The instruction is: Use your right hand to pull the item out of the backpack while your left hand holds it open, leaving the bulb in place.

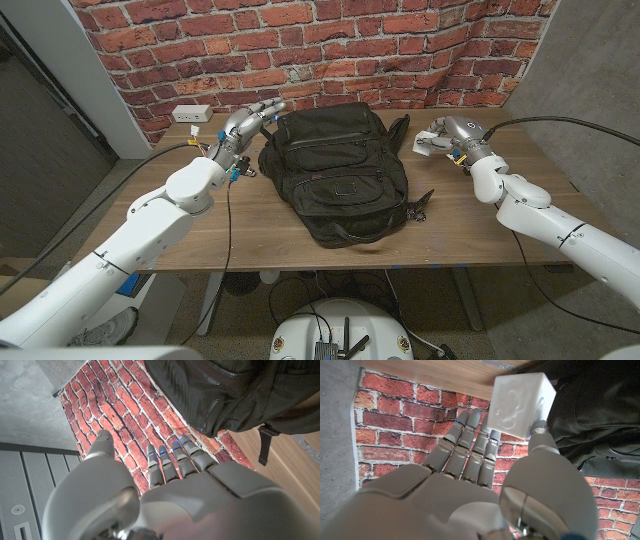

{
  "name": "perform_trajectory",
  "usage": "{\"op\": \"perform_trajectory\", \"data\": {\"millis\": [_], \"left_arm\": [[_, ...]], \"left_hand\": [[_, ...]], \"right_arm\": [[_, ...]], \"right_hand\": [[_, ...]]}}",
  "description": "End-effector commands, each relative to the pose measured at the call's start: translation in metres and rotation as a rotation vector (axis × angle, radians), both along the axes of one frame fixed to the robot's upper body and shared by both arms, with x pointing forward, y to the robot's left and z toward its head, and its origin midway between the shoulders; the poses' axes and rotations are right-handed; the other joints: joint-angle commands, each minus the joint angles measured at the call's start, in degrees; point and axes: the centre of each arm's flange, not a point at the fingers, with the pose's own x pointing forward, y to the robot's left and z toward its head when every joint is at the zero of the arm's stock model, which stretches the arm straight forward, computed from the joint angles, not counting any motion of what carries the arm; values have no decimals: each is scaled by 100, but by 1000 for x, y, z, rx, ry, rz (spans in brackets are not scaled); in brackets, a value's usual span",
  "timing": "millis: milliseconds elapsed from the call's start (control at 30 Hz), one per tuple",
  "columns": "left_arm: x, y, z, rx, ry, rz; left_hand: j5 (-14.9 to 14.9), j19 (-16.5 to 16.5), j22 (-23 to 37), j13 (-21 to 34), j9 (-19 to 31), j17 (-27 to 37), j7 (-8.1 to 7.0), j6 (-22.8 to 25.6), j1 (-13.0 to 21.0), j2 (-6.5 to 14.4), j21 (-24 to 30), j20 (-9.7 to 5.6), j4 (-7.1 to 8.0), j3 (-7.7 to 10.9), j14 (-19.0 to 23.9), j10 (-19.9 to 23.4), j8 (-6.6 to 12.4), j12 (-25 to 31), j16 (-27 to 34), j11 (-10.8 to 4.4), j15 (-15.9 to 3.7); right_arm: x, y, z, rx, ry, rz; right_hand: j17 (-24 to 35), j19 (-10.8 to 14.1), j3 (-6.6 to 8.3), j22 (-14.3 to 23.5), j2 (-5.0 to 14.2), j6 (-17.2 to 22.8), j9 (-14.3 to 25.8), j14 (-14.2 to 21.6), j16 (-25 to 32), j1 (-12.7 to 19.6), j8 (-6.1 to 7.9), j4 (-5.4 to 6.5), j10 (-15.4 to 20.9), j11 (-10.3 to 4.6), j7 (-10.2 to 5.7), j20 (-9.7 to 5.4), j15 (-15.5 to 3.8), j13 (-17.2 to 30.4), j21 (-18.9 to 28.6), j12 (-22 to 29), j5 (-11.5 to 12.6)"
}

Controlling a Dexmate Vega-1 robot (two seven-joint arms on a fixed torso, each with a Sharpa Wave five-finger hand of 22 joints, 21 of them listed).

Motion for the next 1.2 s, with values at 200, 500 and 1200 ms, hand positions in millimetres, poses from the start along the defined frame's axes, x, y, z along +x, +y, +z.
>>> {"op": "perform_trajectory", "data": {"millis": [200, 500, 1200], "left_arm": [[11, 7, -21, -132, -7, 13], [11, 15, -32, -178, 6, 31], [14, 23, -46, -252, 1, 42]], "left_hand": [[9, 27, 9, 2, 14, 11, 3, 77, 21, 101, 51, -218, -30, 82, 73, 54, 31, 32, 35, -77, -15], [6, 42, 9, 2, 14, 9, 20, 108, 32, 141, 58, -220, -56, 102, 99, 81, 37, 42, 39, -66, -13], [1, 47, 10, 3, 16, 7, 25, 180, 53, 212, 61, -232, -108, 140, 110, 88, 50, 41, 31, -67, 5]], "right_arm": [[18, -13, -16, 61, 46, -21], [27, -13, -23, 98, 68, -24], [44, -11, -37, 128, 86, -40]], "right_hand": [[49, -56, 52, 8, 76, -113, 28, -119, -47, 150, -37, -29, -52, -121, -55, -362, -768, 0, -15, -102, 29], [90, -91, 64, 7, 81, -195, 31, -212, -63, 258, -61, -57, -129, -116, -66, -364, -778, -17, -27, -161, 32], [147, -109, 86, 5, 103, -228, 36, -269, -62, 431, -58, -71, -150, -160, -93, -375, -786, -17, -31, -199, 30]]}}
